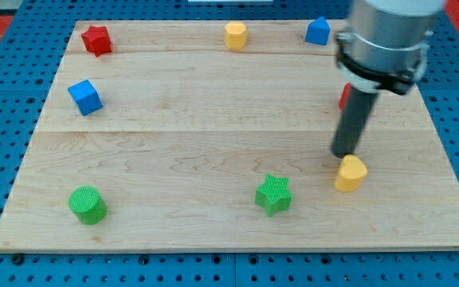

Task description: Slide the yellow heart slightly to the right side of the board

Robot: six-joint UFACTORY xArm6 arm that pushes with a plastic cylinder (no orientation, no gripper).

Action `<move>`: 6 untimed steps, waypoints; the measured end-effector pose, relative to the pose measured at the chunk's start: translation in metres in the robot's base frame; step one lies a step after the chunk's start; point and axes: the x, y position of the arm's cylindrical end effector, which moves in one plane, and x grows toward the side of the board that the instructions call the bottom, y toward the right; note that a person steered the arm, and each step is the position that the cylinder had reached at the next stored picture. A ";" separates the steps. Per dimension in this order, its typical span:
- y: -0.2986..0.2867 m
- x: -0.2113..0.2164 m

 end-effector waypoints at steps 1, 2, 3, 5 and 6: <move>0.041 0.033; 0.032 -0.022; -0.048 -0.006; -0.013 0.044; -0.022 0.074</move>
